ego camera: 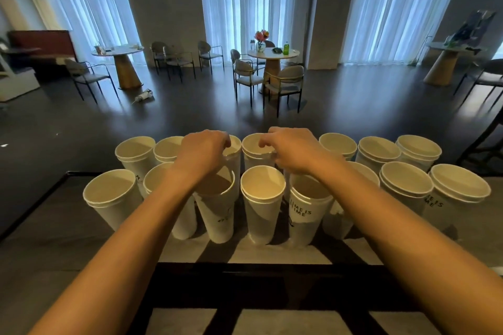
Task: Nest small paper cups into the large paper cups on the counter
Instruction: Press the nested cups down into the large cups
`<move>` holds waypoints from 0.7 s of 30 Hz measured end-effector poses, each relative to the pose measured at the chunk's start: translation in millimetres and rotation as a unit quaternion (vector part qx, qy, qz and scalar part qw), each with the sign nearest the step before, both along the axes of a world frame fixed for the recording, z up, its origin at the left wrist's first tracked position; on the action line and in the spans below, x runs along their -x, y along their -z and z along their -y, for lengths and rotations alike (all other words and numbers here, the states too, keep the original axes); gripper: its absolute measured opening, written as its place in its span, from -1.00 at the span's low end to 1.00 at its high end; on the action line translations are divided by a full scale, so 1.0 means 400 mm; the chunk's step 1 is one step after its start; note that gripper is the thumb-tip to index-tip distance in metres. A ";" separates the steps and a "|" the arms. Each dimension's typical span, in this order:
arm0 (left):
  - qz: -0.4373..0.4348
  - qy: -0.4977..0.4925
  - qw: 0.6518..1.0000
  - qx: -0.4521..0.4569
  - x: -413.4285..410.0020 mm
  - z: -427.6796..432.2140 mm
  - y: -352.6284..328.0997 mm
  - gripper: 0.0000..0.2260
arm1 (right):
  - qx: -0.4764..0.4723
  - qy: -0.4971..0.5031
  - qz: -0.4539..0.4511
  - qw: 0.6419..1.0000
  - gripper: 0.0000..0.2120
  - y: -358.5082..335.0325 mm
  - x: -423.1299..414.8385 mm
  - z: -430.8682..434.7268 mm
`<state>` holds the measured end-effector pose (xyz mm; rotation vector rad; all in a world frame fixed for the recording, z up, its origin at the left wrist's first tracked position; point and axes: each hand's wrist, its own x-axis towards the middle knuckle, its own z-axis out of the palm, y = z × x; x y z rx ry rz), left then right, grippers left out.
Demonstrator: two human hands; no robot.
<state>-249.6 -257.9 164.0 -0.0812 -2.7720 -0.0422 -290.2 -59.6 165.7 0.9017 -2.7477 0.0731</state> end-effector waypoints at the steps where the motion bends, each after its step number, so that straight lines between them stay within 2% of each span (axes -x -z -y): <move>1: 0.015 -0.001 1.000 0.000 0.004 0.007 0.001 -0.73 | -0.018 0.001 0.006 1.000 -0.59 0.000 0.013 0.004; 4: 0.043 0.007 0.999 -0.020 0.018 0.013 0.008 -0.78 | -0.054 0.003 0.026 0.998 -0.60 0.003 0.040 0.015; 10: 0.054 0.014 0.998 -0.023 0.041 0.019 0.031 -0.79 | -0.072 -0.001 0.052 0.996 -0.84 0.009 0.059 0.037; 21: 0.044 0.012 0.998 -0.051 0.047 0.059 0.048 -0.83 | -0.085 -0.011 0.035 0.996 -0.88 0.006 0.046 0.045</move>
